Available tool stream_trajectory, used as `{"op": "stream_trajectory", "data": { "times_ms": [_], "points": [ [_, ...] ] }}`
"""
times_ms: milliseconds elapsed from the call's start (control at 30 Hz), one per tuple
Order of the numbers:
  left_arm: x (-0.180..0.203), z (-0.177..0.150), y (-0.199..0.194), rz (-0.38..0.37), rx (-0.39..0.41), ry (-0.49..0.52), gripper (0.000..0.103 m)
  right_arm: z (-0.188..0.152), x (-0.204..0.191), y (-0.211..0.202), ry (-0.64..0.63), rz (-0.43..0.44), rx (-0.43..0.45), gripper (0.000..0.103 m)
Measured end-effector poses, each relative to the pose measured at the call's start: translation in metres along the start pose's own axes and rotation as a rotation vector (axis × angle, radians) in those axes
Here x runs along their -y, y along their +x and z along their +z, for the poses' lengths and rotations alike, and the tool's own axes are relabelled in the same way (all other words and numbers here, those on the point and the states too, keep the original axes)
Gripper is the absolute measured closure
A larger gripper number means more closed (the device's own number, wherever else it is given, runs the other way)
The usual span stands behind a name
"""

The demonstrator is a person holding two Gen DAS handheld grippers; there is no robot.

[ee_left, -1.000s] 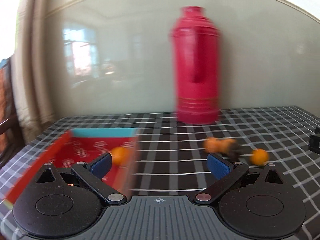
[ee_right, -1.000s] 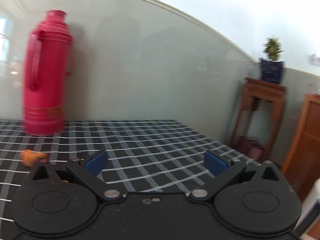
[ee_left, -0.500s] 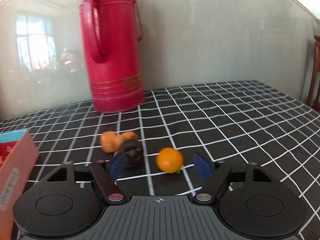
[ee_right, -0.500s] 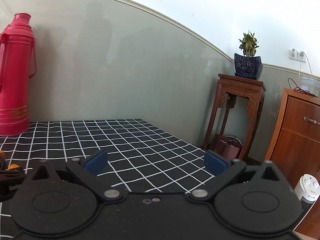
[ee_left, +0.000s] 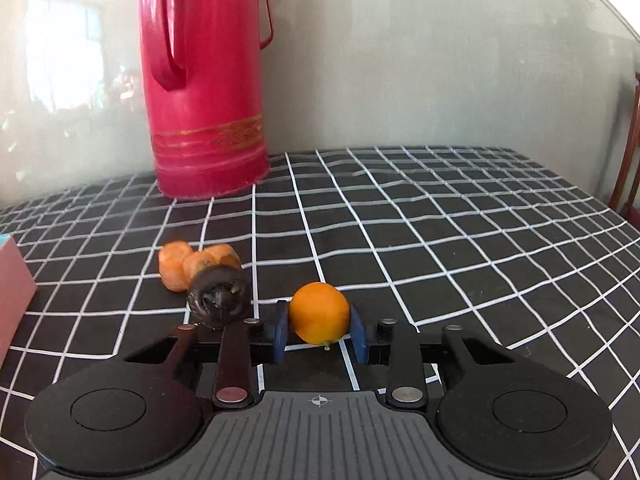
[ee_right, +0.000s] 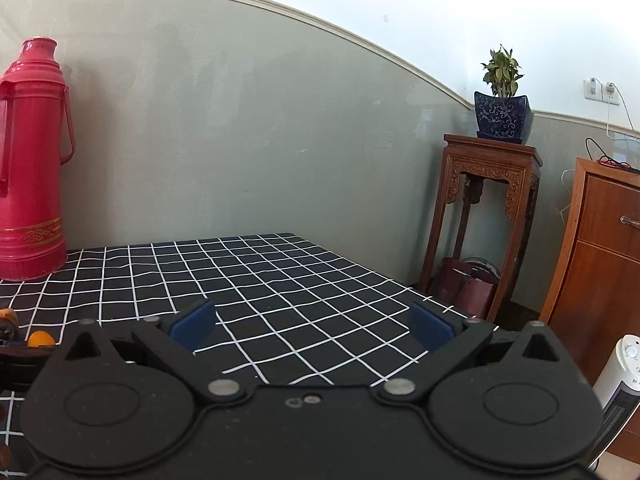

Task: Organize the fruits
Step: 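Carry the orange in the left tool into the red box and release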

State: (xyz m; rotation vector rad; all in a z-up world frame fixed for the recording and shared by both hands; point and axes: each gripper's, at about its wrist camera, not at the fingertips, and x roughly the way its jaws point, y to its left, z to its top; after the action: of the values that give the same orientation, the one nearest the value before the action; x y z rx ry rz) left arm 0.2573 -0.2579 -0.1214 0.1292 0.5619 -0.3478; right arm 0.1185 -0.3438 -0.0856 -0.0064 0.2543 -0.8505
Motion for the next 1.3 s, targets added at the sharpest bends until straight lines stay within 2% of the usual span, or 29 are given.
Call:
{"op": "stream_trajectory", "data": {
  "times_ms": [200,367,500,633,867,967,1100,1300],
  "points": [
    [-0.012,-0.001,-0.018,0.022,0.061,-0.011,0.07,0.002,-0.005,-0.007,-0.006,-0.01,0.029,0.006],
    [-0.038,0.005,-0.041,0.064,0.104,-0.032,0.071,0.003,-0.012,-0.01,-0.014,0.012,0.026,0.006],
    [-0.072,0.006,-0.062,0.129,0.13,-0.049,0.071,0.004,-0.022,-0.018,-0.022,0.051,0.038,0.006],
    [-0.112,0.002,-0.083,0.229,0.148,-0.055,0.07,0.003,-0.038,-0.026,-0.053,0.093,0.046,0.006],
    [-0.192,-0.017,-0.101,0.435,0.11,-0.135,0.07,0.001,-0.066,-0.042,-0.084,0.175,0.059,0.006],
    [-0.224,-0.025,-0.103,0.492,0.072,-0.195,0.07,0.0,-0.078,-0.047,-0.1,0.2,0.062,0.006],
    [-0.249,-0.034,-0.106,0.518,0.045,-0.233,0.07,0.001,-0.091,-0.053,-0.11,0.241,0.054,0.006],
    [-0.266,-0.043,-0.108,0.525,0.014,-0.269,0.07,0.0,-0.109,-0.064,-0.126,0.301,0.057,0.006]
  ]
}}
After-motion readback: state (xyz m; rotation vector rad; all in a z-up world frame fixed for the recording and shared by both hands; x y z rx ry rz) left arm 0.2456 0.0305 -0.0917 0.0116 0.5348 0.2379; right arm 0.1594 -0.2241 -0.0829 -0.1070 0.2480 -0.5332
